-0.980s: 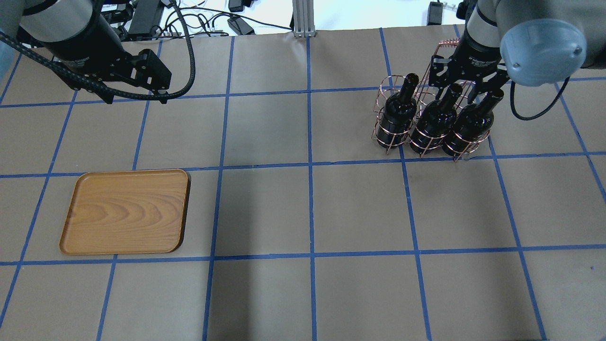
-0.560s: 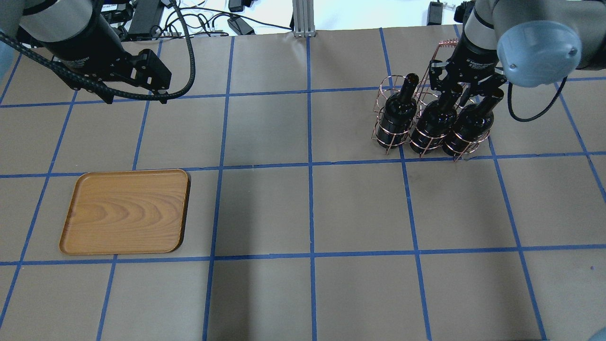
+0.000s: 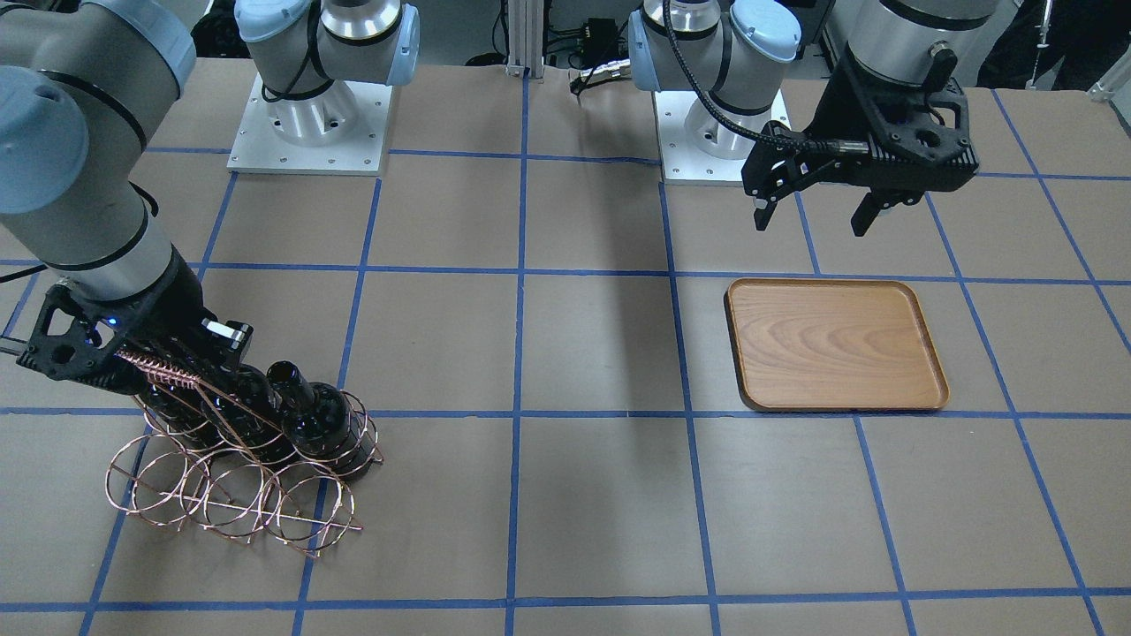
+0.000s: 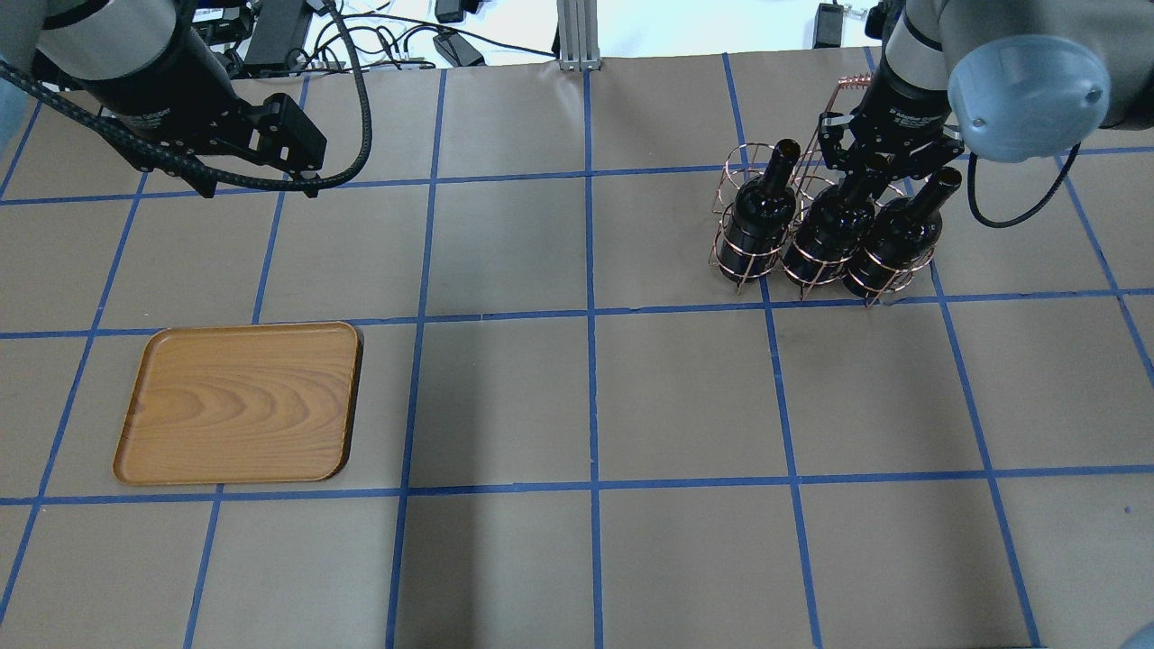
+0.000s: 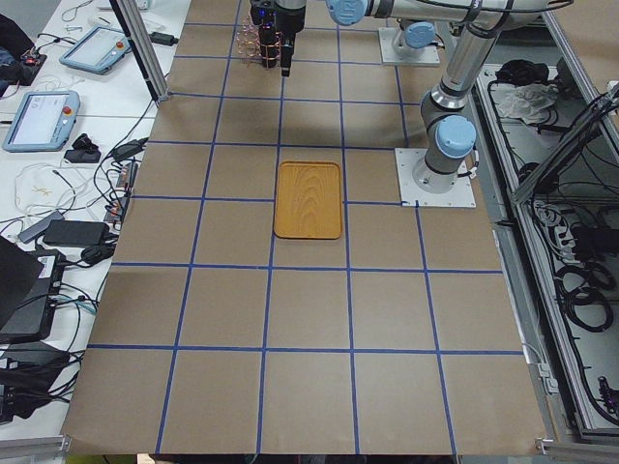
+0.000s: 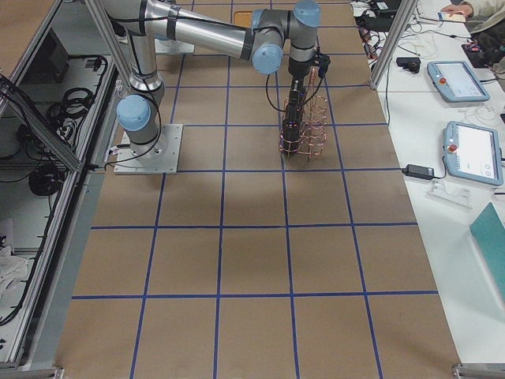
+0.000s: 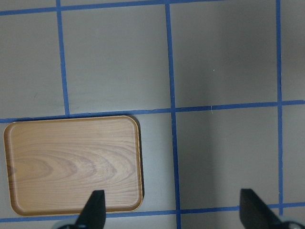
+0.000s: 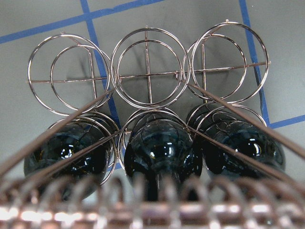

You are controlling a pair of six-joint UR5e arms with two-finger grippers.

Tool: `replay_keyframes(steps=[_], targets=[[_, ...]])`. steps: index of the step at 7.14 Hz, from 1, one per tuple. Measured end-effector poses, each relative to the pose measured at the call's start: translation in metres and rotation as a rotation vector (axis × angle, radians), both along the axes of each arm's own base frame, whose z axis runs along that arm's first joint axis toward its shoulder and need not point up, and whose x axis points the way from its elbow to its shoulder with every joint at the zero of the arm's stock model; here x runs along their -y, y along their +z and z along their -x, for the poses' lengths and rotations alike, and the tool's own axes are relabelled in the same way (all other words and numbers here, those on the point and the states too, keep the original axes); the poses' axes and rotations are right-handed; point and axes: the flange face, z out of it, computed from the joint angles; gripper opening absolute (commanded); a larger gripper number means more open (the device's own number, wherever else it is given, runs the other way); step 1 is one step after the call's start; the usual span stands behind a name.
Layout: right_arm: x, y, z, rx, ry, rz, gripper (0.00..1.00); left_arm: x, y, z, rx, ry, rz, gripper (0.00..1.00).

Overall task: Take wine from basket and place on tray
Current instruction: 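Lift the dark wine bottle up out of the basket with the right gripper, then carry the bottle toward the tray and stand it upright on the table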

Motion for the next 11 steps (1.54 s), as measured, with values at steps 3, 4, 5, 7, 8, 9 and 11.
replay_keyframes(steps=[3, 4, 5, 7, 8, 9, 11], targets=[[0.000, 0.075, -0.010, 0.018, 0.016, 0.013, 0.22, 0.000, 0.000, 0.000, 0.000, 0.000, 0.000, 1.00], [-0.013, 0.112, -0.015, 0.014, 0.020, 0.012, 0.22, 0.000, 0.000, 0.000, 0.000, -0.001, 0.000, 1.00], [-0.034, 0.141, -0.017, 0.007, 0.018, 0.007, 0.22, 0.000, 0.000, 0.000, 0.000, -0.001, 0.000, 1.00], [-0.075, 0.176, -0.034, 0.006, -0.020, 0.000, 0.22, 0.000, 0.000, 0.000, -0.001, -0.002, 0.000, 1.00], [-0.087, 0.178, -0.062, 0.009, -0.036, -0.008, 0.22, 0.000, 0.000, 0.000, -0.001, -0.002, 0.000, 1.00], [-0.098, 0.167, -0.107, 0.012, -0.033, -0.030, 0.23, 0.000, 0.000, 0.000, 0.000, -0.002, 0.000, 1.00], [-0.117, 0.130, -0.203, 0.019, -0.050, -0.048, 0.24, -0.001, 0.001, 0.000, 0.000, 0.000, 0.000, 1.00]])
